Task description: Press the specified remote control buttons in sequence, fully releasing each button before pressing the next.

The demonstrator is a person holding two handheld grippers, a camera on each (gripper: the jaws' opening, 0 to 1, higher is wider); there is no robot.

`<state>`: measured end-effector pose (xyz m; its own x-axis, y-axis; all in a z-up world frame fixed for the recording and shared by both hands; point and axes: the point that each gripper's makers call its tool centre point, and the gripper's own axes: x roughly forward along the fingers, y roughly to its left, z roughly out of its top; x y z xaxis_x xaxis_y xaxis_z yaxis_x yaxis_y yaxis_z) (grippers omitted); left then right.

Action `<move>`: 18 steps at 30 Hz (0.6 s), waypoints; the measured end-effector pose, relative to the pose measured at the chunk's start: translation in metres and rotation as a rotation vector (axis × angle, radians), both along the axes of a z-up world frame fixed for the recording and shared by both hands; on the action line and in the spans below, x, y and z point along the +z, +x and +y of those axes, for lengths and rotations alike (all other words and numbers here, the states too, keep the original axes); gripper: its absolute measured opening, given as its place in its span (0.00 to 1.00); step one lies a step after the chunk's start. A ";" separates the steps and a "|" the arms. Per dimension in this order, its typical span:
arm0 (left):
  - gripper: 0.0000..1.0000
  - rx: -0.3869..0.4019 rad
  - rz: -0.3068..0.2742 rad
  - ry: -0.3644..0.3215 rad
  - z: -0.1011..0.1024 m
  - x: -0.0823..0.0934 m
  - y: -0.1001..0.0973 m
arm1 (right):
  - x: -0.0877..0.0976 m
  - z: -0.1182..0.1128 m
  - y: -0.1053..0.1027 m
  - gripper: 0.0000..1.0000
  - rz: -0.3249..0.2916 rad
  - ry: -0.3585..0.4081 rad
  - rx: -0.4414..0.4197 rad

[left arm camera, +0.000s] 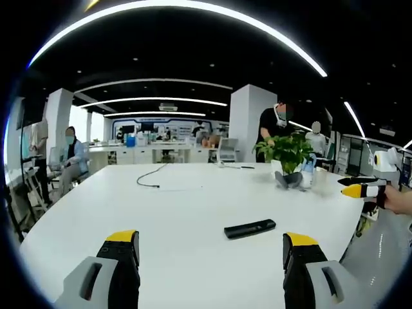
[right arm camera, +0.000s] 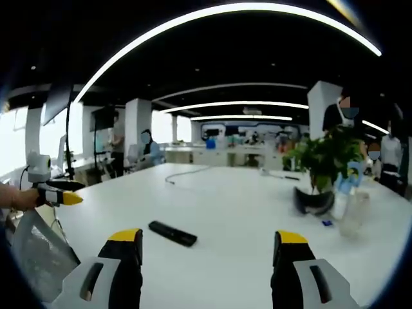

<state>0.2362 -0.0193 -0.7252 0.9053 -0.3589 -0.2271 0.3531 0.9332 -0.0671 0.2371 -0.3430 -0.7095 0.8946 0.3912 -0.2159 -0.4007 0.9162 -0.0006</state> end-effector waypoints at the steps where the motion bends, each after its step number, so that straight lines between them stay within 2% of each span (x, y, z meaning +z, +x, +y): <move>1: 0.96 0.000 0.002 0.000 0.000 0.000 0.000 | 0.000 0.000 0.000 0.82 0.002 -0.003 0.000; 18: 0.96 0.003 0.003 0.002 0.000 0.000 0.000 | 0.000 0.001 0.000 0.82 0.001 -0.005 0.007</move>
